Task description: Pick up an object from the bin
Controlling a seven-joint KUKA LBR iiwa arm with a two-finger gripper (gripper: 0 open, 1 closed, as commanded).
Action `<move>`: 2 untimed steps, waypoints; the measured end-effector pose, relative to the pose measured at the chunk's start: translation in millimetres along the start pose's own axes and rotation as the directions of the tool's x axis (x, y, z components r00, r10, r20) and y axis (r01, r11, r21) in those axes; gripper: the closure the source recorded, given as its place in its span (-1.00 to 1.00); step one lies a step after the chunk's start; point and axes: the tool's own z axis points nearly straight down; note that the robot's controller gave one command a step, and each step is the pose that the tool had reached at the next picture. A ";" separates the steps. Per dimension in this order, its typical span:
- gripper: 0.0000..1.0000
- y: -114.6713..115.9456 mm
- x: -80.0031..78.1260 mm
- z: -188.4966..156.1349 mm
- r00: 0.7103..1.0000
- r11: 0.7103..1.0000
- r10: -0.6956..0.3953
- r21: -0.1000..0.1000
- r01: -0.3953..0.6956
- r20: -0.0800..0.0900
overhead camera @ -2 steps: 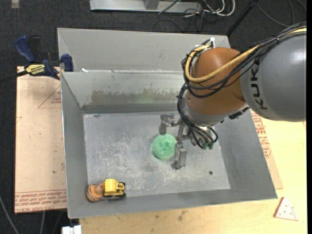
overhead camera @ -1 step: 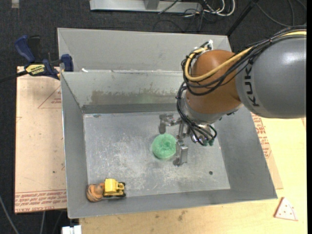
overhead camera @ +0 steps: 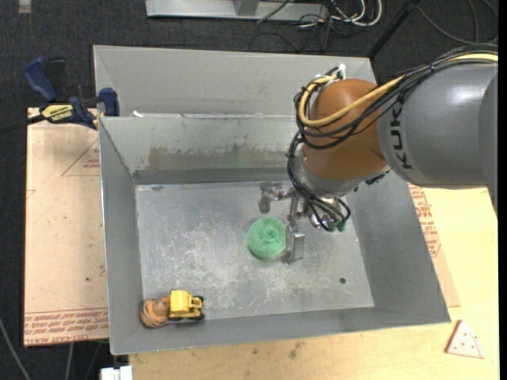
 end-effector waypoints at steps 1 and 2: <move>1.00 -11.1 -9.2 25.4 0.992 0.992 -0.124 0.000 0.124 0.001; 1.00 -11.1 -9.1 25.5 0.992 0.992 -0.124 0.000 0.124 0.001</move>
Offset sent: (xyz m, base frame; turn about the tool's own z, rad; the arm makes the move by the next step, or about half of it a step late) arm 0.0000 0.0000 0.0000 0.0000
